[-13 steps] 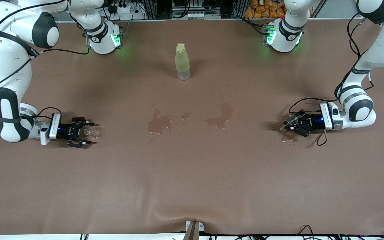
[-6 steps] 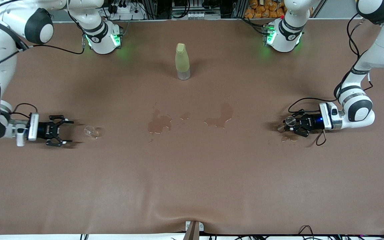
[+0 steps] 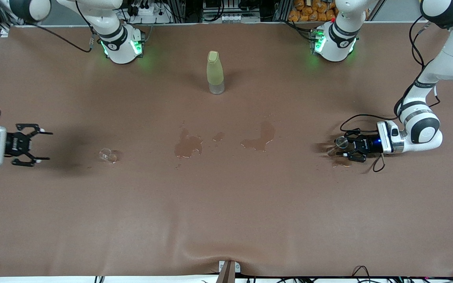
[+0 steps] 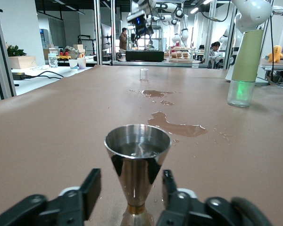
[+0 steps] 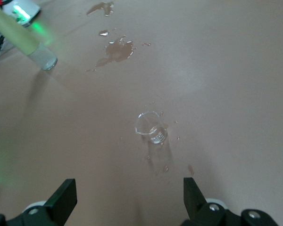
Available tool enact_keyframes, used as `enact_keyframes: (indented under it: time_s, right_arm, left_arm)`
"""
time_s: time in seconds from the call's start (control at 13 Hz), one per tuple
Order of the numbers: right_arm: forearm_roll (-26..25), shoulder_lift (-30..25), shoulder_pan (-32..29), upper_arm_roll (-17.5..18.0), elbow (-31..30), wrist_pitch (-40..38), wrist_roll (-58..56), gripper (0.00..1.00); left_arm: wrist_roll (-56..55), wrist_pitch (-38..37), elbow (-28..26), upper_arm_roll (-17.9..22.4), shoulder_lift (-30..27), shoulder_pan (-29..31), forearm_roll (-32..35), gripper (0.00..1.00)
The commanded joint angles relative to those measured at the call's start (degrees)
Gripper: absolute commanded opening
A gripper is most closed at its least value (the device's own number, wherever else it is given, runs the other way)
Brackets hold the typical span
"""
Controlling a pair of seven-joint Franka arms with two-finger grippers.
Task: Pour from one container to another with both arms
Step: 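Open the left gripper off the jigger while the right gripper withdraws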
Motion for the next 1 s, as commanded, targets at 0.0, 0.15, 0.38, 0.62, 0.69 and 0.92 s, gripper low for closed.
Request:
enact_keyframes:
  time_s: [0.0, 0.15, 0.38, 0.62, 0.69, 0.92]
  right_arm:
    - [-6.2, -8.0, 2.5, -0.2, -2.0, 0.8, 14.5, 1.00]
    - [-9.9, -12.9, 3.9, -0.3, -2.0, 0.6, 27.0, 1.00]
    - [-16.6, -19.8, 6.9, -0.1, -1.8, 0.5, 44.9, 1.00]
    - [-22.6, -25.4, 9.7, 1.5, -1.1, 0.2, 60.2, 1.00]
    - [-25.7, -27.2, 10.2, 3.5, -0.5, 0.1, 65.2, 1.00]
    - [-30.5, -30.5, 10.3, 10.0, 0.7, -2.0, 78.0, 1.00]
  left_arm:
    - [-3.1, -0.6, 0.2, -0.1, -0.6, 0.2, 3.1, 1.00]
    - [-3.9, -0.5, 0.4, 0.0, -0.9, 0.2, 4.1, 1.00]
    - [-3.9, -0.1, 2.7, 1.0, -2.4, 0.3, 8.4, 1.00]
    - [-3.9, 0.6, 6.9, 3.8, -5.0, 0.2, 14.6, 1.00]
    - [-3.9, 1.4, 8.3, 3.9, -6.2, 0.3, 16.7, 1.00]
    - [-3.9, 3.8, 9.5, 4.5, -12.4, 0.1, 21.4, 1.00]
